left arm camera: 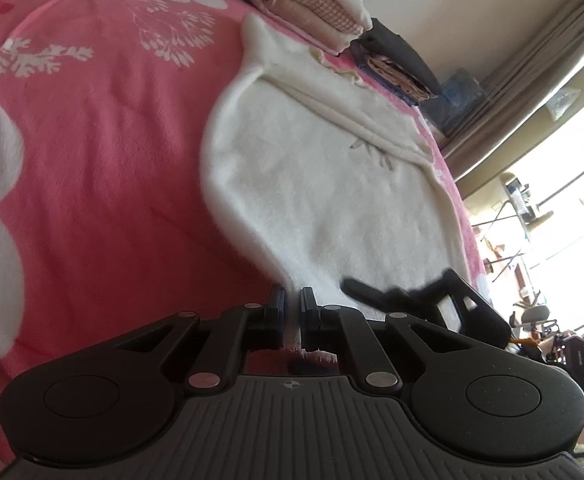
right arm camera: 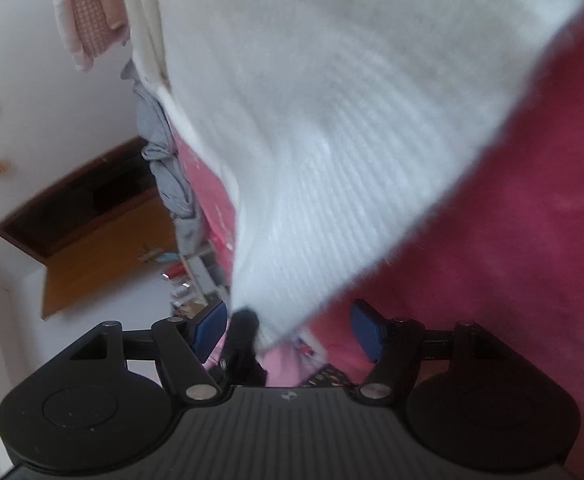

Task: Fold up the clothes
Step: 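Close the right gripper on the other corner of the ribbed hem, then lift the hem with both grippers and fold it over toward the collar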

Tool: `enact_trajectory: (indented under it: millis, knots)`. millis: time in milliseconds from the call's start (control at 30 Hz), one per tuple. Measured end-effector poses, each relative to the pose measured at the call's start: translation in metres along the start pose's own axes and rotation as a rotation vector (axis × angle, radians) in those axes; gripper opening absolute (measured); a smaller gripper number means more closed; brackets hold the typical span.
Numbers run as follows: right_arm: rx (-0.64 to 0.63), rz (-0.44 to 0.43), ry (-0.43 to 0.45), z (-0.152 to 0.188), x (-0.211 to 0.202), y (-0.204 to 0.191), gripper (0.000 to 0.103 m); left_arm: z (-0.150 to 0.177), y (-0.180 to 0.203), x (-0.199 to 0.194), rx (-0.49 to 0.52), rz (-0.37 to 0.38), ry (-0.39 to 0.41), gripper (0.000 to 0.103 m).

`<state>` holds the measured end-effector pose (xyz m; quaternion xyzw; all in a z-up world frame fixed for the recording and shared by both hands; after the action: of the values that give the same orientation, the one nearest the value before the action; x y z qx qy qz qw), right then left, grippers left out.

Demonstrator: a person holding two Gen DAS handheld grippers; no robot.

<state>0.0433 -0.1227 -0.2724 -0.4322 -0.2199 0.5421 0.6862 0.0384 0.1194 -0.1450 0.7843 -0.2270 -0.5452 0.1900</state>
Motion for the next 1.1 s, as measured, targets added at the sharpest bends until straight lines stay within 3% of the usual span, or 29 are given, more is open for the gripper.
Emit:
enact_trajectory:
  millis: [100,167,267,333,567,800,933,1100]
  knots:
    - [0.007,-0.033,0.021,-0.003,0.005,0.0,0.053,0.002,-0.001,0.002,0.031,0.013,0.002,0.005]
    - [0.005,-0.01,0.012,-0.004,0.008,0.001,0.027,0.003,-0.006,0.002,0.036,0.042,-0.002,0.006]
    - [-0.011,-0.007,0.02,-0.004,0.006,0.0,0.008,0.003,-0.019,0.008,-0.021,0.095,-0.021,0.011]
    - [-0.021,-0.005,0.025,-0.004,0.004,-0.001,0.005,0.002,-0.029,0.013,-0.087,0.122,-0.034,0.02]
    - [-0.046,-0.002,0.037,-0.003,0.0,-0.002,0.004,-0.007,-0.054,0.033,-0.305,0.235,-0.045,0.025]
    - [-0.064,0.007,0.024,-0.001,0.0,-0.001,0.004,-0.019,-0.042,0.06,-0.285,0.24,-0.098,0.025]
    - [-0.117,0.04,0.02,0.0,-0.002,-0.007,0.004,-0.022,-0.036,0.075,-0.253,0.199,-0.144,0.023]
    - [-0.234,0.181,-0.023,0.011,-0.01,-0.026,0.006,-0.022,-0.029,0.079,-0.175,0.138,-0.17,0.015]
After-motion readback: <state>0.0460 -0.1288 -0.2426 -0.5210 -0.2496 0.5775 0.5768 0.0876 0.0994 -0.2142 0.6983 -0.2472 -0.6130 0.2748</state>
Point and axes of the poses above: each gripper's, at about its wrist camera, not at the fingertips, and x roughly the way its jaws point, y to its right, z to its underside, the point moved 4 cm from there along x, roughly the way its jaws point, and after that the axes turned 12 degrees about -y, right-handed, at the moved point
